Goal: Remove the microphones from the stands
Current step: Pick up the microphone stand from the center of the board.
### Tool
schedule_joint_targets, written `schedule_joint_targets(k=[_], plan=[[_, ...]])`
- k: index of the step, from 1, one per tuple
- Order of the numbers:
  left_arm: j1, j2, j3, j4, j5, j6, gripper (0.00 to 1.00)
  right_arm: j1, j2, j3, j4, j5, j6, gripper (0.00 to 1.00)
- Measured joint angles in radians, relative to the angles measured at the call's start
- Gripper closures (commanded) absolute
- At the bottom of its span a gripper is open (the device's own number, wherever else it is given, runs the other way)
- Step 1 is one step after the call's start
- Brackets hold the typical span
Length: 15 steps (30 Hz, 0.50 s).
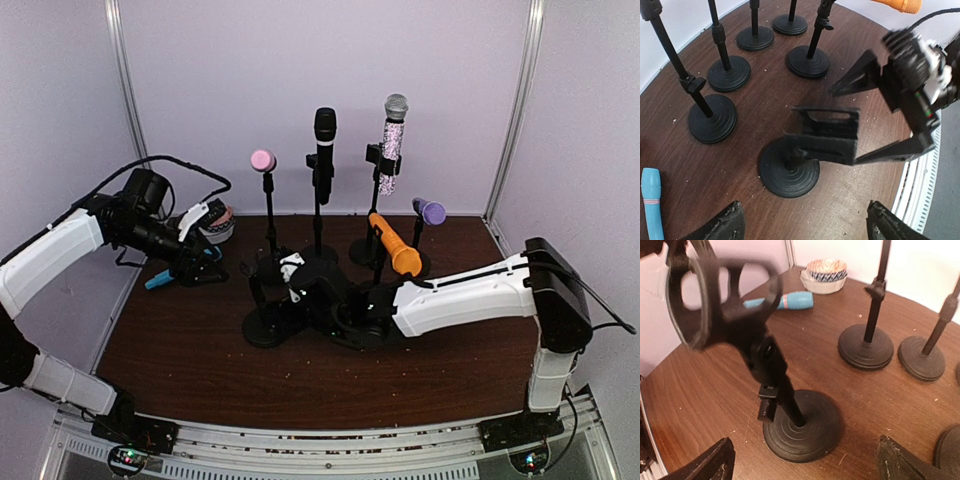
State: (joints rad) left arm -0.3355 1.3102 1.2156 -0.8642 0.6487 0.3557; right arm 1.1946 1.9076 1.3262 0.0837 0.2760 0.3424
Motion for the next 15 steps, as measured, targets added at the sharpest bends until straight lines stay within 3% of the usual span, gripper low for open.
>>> schedule_joint_targets(k=[8,15], plan=[[0.017,-0.005,0.005,0.000,0.002,-0.010,0.14,0.011,-0.188,-0.103,0.073,0.075,-0.024,0.00],[0.097,-0.012,0.028,-0.002,-0.003,-0.021,0.08,0.068,-0.105,0.159,-0.061,0.178,-0.049,0.00]])
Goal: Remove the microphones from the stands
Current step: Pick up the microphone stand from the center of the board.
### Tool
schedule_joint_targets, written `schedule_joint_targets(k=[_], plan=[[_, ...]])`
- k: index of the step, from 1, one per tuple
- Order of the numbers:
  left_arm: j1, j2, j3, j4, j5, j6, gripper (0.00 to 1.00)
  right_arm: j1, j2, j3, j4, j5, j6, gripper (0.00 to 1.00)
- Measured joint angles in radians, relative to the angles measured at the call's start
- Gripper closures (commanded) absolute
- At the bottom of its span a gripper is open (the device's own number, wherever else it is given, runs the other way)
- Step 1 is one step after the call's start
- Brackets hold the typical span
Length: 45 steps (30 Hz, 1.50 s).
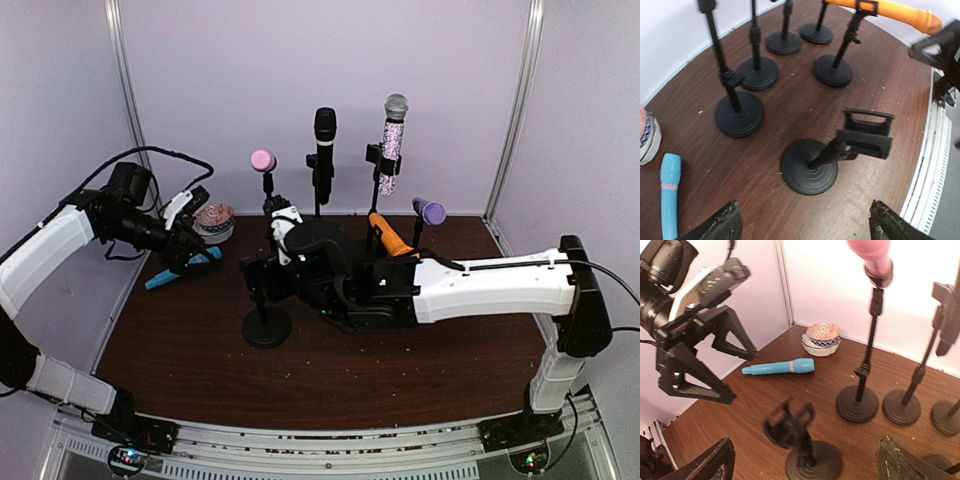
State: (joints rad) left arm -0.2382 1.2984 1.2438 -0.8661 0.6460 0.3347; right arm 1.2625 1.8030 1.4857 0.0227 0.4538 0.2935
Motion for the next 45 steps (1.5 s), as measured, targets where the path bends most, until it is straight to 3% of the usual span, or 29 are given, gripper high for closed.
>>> schedule_joint_targets(k=[8,16,22,30,38,45], plan=[[0.060,-0.048,0.004,0.000,-0.002,0.000,0.05,0.020,0.220,0.259,-0.169,0.031,-0.026,0.02],[0.062,-0.061,0.004,-0.001,-0.002,0.000,0.05,0.020,0.307,0.309,-0.259,0.097,-0.059,0.12],[0.063,-0.061,0.005,0.000,-0.002,0.001,0.05,0.008,0.330,0.308,-0.219,0.125,-0.074,0.37],[0.063,-0.061,0.005,-0.003,-0.003,0.008,0.05,-0.017,0.389,0.308,-0.125,0.152,-0.116,0.56],[0.063,-0.064,0.005,-0.007,-0.008,0.012,0.06,-0.009,0.410,0.308,-0.064,0.139,-0.140,0.99],[0.063,-0.070,0.006,-0.023,-0.021,0.018,0.06,-0.012,0.381,0.278,-0.058,0.139,-0.175,1.00]])
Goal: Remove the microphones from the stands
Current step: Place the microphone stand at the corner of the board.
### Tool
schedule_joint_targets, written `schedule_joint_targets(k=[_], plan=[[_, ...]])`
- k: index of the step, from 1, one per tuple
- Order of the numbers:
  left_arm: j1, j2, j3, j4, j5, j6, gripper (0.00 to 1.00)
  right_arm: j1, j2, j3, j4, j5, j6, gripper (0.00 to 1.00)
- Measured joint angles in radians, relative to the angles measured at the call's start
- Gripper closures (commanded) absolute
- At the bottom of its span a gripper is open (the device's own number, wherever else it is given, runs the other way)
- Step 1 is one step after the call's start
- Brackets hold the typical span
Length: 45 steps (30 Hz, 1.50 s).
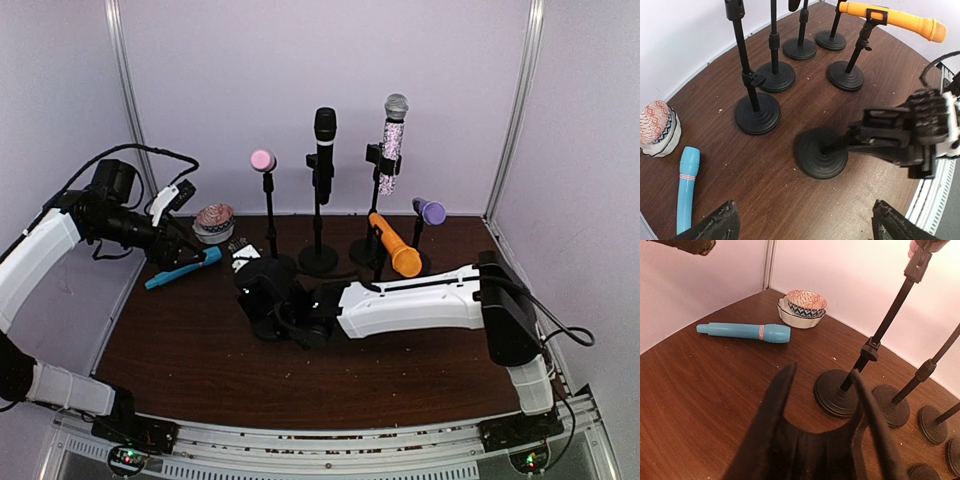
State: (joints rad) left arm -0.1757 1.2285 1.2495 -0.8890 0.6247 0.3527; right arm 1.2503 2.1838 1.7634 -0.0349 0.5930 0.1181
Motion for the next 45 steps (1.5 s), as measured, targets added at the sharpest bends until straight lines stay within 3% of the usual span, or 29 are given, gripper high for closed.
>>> schedule_joint_targets(k=[15,24,31,38,45], plan=[[0.000,-0.008,0.000,-0.002,-0.018,0.020,0.06,-0.001,-0.513,-0.120,-0.048,-0.056,-0.092,1.00],[0.000,-0.018,0.000,-0.002,-0.018,0.023,0.06,-0.001,-0.596,-0.242,-0.093,-0.099,-0.039,1.00],[0.000,-0.021,0.000,-0.003,-0.020,0.026,0.06,0.008,-0.744,-0.342,-0.263,-0.134,0.015,1.00],[0.000,-0.022,0.000,-0.003,-0.022,0.032,0.07,0.008,-1.082,-0.506,-0.346,-0.066,0.092,1.00],[0.000,-0.022,0.011,-0.011,-0.020,0.035,0.07,-0.041,-1.269,-0.657,-0.489,0.042,0.169,1.00]])
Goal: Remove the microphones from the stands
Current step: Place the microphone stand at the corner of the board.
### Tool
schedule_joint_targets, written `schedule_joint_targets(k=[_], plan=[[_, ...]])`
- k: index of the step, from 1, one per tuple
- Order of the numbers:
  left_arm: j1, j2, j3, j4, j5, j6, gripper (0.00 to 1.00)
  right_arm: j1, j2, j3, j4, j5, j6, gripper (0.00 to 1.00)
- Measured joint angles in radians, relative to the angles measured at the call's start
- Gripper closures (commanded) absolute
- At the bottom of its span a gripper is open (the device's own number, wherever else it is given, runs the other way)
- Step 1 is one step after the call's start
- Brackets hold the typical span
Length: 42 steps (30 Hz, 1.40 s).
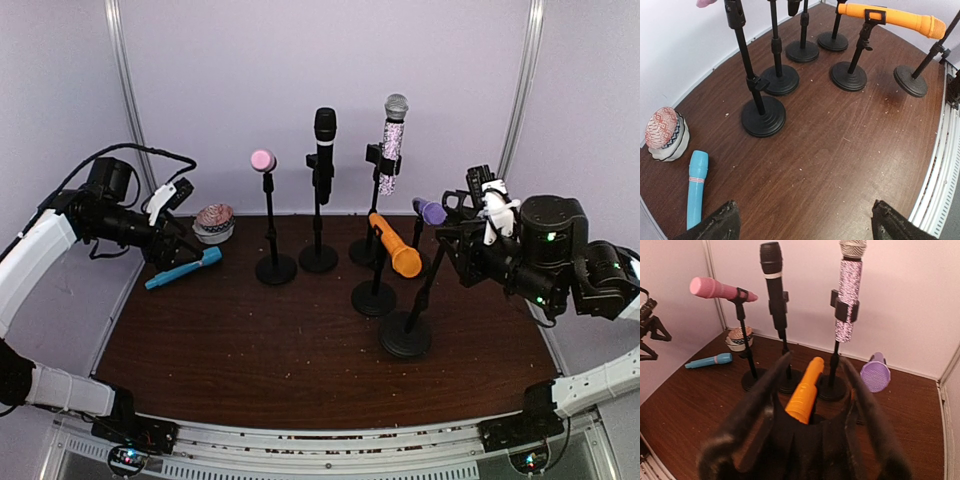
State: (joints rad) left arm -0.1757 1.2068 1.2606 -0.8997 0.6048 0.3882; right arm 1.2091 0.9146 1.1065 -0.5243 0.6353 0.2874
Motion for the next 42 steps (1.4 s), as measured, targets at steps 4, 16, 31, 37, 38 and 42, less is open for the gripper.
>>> schedule_joint_targets(k=[4,16,31,37,38,42], plan=[[0.000,0.000,0.010,-0.003,0.003,0.006,0.07,-0.081,-0.047,-0.054,-0.066,0.036,0.028,1.00],[0.000,0.002,0.011,-0.024,0.017,0.025,0.07,-0.598,0.009,-0.145,0.070,-0.072,-0.059,1.00],[0.000,0.035,0.041,-0.051,0.006,0.061,0.07,-0.999,0.443,0.040,0.391,-0.389,-0.213,1.00],[0.000,0.041,0.043,-0.054,-0.002,0.074,0.07,-1.020,0.525,0.101,0.431,-0.452,-0.253,1.00],[0.000,0.043,0.043,-0.054,-0.003,0.075,0.07,-1.020,0.532,0.106,0.436,-0.456,-0.259,1.00],[0.000,0.046,0.043,-0.055,-0.004,0.077,0.07,-1.020,0.549,0.116,0.444,-0.466,-0.278,0.61]])
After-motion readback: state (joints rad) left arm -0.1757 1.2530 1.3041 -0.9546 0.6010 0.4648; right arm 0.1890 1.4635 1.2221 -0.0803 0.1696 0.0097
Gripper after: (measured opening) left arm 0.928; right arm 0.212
